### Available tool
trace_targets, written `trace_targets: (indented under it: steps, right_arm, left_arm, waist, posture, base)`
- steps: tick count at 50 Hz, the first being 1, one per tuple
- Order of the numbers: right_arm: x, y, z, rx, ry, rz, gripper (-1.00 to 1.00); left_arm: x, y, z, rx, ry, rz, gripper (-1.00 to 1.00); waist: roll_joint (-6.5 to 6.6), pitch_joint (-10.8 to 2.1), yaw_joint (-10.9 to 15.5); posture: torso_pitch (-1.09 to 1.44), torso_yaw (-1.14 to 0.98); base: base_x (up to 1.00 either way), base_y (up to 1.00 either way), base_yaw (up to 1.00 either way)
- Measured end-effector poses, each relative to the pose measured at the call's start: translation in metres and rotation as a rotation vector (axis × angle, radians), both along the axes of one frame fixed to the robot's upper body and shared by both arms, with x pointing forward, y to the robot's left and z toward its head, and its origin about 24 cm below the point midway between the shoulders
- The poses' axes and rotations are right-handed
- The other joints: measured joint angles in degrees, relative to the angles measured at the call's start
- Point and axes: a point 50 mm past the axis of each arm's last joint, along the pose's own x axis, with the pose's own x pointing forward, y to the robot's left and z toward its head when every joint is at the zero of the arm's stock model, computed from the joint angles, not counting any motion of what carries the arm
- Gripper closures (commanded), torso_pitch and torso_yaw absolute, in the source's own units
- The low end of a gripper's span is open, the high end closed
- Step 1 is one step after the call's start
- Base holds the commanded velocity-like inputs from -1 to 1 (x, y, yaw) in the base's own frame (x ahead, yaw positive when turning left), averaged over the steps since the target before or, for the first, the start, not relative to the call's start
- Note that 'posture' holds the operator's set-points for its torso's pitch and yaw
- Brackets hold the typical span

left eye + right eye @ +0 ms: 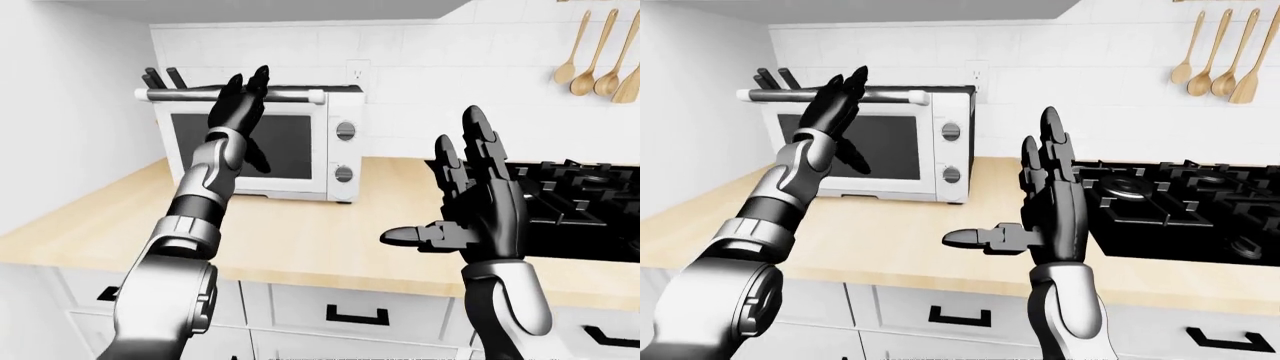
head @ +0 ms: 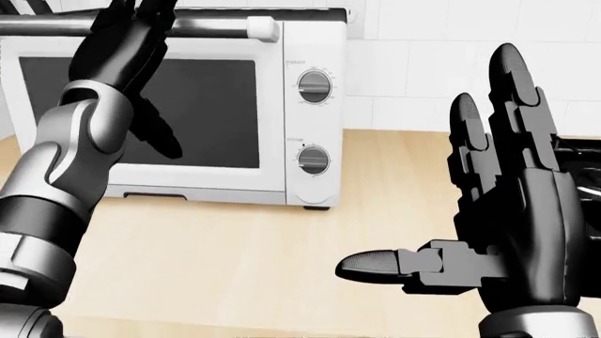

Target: Open the toaster oven door.

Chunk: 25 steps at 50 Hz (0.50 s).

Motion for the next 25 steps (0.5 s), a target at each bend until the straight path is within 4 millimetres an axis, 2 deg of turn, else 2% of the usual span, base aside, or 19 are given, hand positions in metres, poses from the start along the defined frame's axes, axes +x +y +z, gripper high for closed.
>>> trace_targets:
  steps: [15, 19, 20, 23, 25]
  right_arm:
    - [0.0019, 0.002, -0.0012, 0.003, 0.001, 0.008, -1.0]
    - [0.0019, 0.0019, -0.0021, 0.003, 0.004, 0.008, -1.0]
    - [0.0017, 0.0019, -0.002, 0.003, 0.004, 0.008, -1.0]
    - [0.0006, 0.0018, -0.0008, 0.004, -0.001, 0.008, -1.0]
    - [-0.0002, 0.0017, 0.0007, 0.004, -0.005, 0.007, -1.0]
  left_arm:
    - [0.0039, -0.0066, -0.001, 0.136, 0.015, 0.009, -1.0]
    - [0.0039, -0.0071, -0.0018, 0.139, 0.013, 0.008, -0.73]
    - [0.0039, -0.0069, -0.0014, 0.14, 0.01, 0.01, -0.72]
    - [0.0041, -0.0055, 0.001, 0.145, 0.0, 0.018, -0.46]
    - [0.0041, -0.0043, 0.0031, 0.144, -0.012, 0.026, -0.47]
  waist:
    - [-0.07, -0.9, -0.4]
    - [-0.03, -1.13, -0.4]
    - [-0.01, -1.2, -0.4]
    - [0.1, -1.37, -0.4]
    - [0.21, -1.52, -0.5]
  posture:
    - [-0.6, 0.0]
    - [-0.6, 0.0]
    - [-0.6, 0.0]
    - [-0.6, 0.0]
    - [-0.6, 0.0]
  base:
    - [0.0, 0.0, 0.0]
    - [0.0, 0.0, 0.0]
    - [0.0, 0.0, 0.0]
    - [0.0, 0.0, 0.0]
    - [0.0, 0.0, 0.0]
